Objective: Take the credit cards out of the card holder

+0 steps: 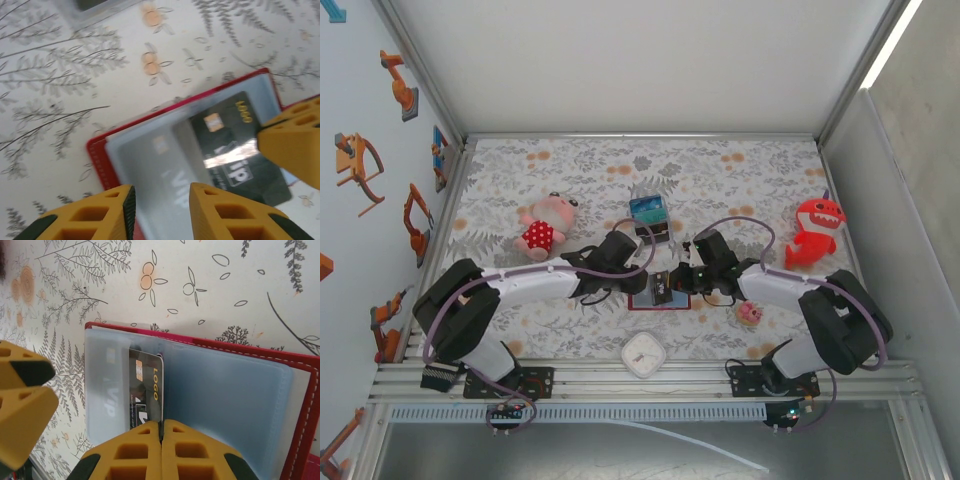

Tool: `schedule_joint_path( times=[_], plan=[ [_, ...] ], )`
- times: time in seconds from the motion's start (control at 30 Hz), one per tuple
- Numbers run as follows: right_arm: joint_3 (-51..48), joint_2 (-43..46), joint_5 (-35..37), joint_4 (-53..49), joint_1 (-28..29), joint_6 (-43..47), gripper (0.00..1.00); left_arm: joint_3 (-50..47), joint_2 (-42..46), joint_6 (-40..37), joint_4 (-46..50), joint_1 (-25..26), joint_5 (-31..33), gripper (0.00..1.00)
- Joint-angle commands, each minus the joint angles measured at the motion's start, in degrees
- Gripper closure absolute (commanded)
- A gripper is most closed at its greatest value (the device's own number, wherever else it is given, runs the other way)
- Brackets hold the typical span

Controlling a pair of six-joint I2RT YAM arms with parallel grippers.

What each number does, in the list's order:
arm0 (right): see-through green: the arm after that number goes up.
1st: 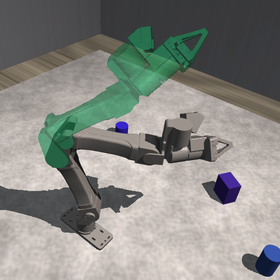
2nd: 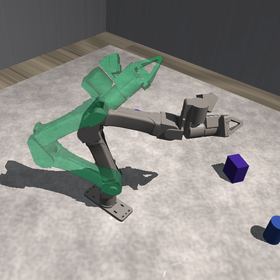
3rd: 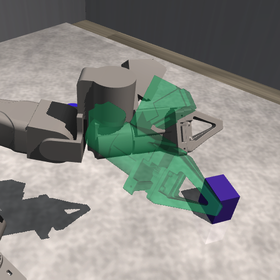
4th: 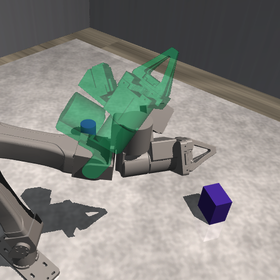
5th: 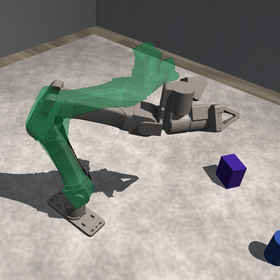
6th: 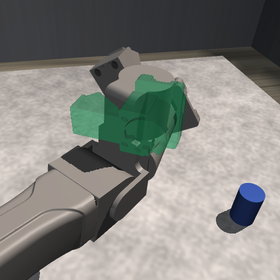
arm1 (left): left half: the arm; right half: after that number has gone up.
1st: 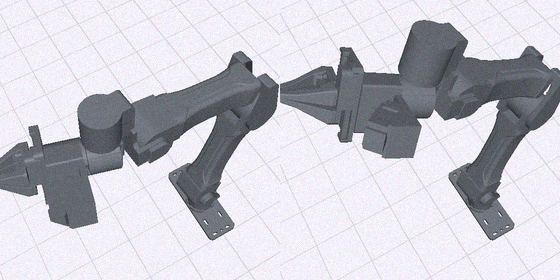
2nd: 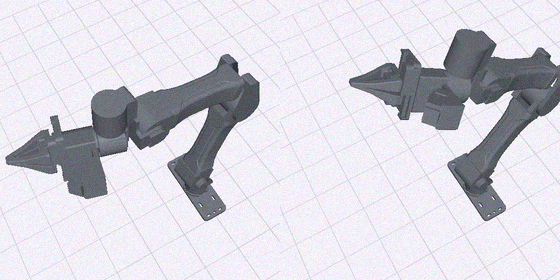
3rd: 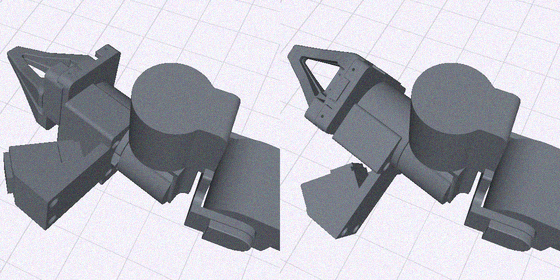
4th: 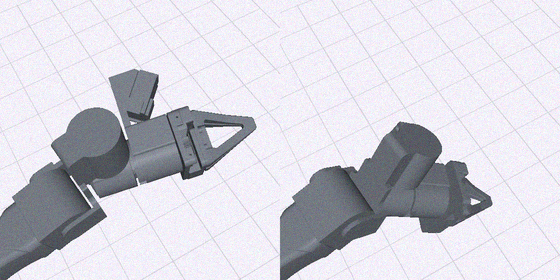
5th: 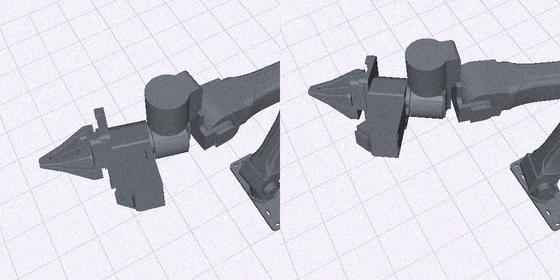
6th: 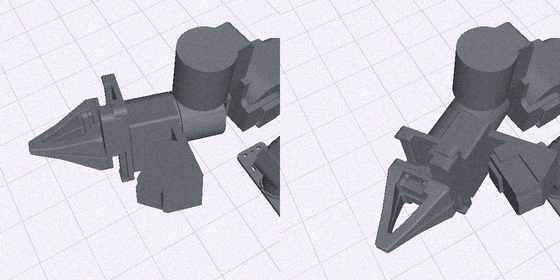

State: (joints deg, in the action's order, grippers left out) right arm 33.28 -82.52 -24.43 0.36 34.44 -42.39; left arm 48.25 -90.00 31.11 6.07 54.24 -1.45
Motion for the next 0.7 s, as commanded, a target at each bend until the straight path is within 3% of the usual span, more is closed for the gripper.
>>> schedule_joint_path(
  times=[0.0, 0.3, 0.53, 0.67],
  plan=[
    [0.83, 0.87, 0.81, -1.68, 0.28, -0.23, 0.99, 2.75, -2.0, -2.3, 0.7, 1.37, 0.42, 0.7],
    [-0.02, -0.05, 0.34, -0.37, 0.28, -1.06, 0.99, 2.47, -7.58, 0.19, -4.21, 1.74, -7.11, 0.78],
    [-0.54, 1.03, -0.09, -0.36, 0.28, -1.55, 0.99, 2.95, -9.25, -0.09, -2.5, 1.75, -8.29, 0.81],
    [-1.28, 1.15, -2.59, 2.32, 0.28, -2.86, 0.93, 2.99, -9.84, 0.24, -1.39, 1.75, -8.02, 0.82]
  ],
)
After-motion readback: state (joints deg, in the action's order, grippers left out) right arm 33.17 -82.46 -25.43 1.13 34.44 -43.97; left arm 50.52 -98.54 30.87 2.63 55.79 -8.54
